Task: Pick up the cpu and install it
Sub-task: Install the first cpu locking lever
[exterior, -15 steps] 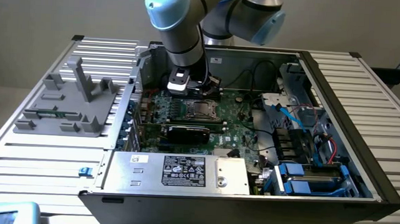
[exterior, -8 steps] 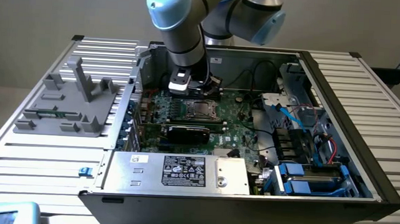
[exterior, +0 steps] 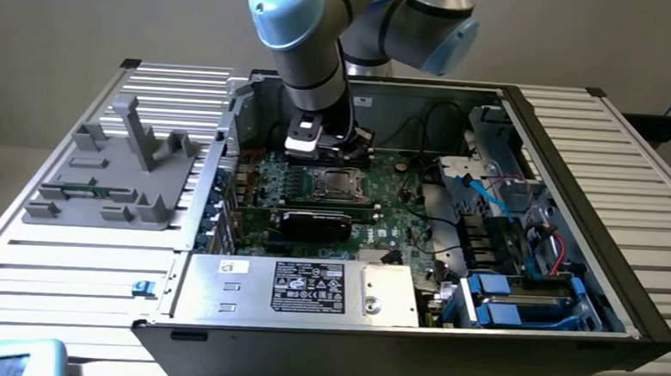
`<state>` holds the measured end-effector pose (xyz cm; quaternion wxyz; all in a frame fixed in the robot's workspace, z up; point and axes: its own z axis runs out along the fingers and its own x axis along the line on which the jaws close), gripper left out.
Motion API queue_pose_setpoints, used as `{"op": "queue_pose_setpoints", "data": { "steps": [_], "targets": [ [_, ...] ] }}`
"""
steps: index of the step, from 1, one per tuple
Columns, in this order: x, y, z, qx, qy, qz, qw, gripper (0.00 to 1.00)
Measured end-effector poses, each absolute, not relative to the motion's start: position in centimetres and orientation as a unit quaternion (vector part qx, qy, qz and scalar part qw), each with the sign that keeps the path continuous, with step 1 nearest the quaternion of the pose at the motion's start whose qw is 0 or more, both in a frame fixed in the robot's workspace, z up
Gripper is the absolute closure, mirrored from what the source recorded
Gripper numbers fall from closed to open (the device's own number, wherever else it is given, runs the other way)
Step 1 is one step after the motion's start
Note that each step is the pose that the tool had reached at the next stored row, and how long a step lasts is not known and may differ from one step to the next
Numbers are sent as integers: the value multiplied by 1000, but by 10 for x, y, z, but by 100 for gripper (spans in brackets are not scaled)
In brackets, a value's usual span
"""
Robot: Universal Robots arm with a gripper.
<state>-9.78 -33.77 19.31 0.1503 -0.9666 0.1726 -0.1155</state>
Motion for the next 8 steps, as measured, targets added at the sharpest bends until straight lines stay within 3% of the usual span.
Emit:
{"op": "queue_pose_setpoints", "data": {
  "steps": [8],
  "targets": [
    [-97, -338, 194, -967, 173, -113, 150, 89]
  ]
}}
